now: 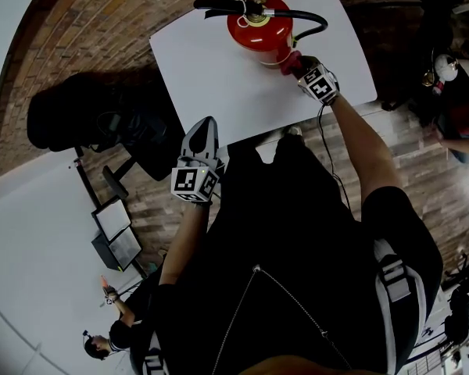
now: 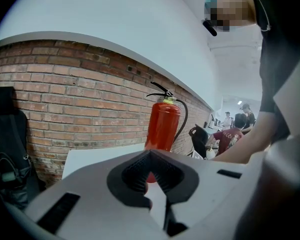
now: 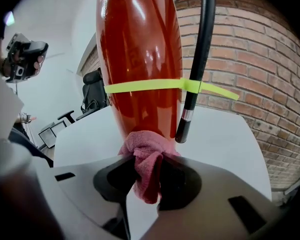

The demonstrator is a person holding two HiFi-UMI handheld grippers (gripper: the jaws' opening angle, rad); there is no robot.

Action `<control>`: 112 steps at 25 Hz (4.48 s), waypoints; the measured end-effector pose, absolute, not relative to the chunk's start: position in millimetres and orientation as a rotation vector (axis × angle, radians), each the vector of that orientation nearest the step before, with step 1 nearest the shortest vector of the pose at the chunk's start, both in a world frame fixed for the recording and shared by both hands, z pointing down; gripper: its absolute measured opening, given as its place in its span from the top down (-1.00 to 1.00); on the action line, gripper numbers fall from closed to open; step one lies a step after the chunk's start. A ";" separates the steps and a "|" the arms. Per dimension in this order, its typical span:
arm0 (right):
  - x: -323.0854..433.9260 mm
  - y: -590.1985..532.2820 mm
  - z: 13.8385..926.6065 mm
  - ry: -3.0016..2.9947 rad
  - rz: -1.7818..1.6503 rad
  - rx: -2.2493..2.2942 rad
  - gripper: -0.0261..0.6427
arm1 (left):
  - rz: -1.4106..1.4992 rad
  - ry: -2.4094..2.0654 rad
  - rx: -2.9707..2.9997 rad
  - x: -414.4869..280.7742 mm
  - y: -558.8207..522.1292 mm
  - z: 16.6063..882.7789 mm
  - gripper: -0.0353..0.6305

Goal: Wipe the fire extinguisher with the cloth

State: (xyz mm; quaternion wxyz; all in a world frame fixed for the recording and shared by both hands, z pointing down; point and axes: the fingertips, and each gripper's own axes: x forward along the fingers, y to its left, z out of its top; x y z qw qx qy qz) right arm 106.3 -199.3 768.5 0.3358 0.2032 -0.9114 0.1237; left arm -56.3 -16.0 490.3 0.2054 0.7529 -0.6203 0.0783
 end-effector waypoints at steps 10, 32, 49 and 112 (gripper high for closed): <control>105.7 -199.8 796.4 -2.317 0.362 0.584 0.57 | 0.225 -1.744 2.060 -65.6 -8.8 495.4 0.84; 126.3 -141.5 573.8 -2.478 0.357 1.107 0.58 | 0.149 -1.449 2.360 -78.0 -21.5 447.7 0.84; 88.1 -146.2 418.0 -2.576 0.110 1.268 0.58 | 0.095 -1.408 2.424 -97.9 2.8 434.3 0.84; 71.5 -159.8 559.5 -2.425 0.320 1.171 0.57 | 0.151 -1.537 2.260 -129.9 15.0 461.8 0.84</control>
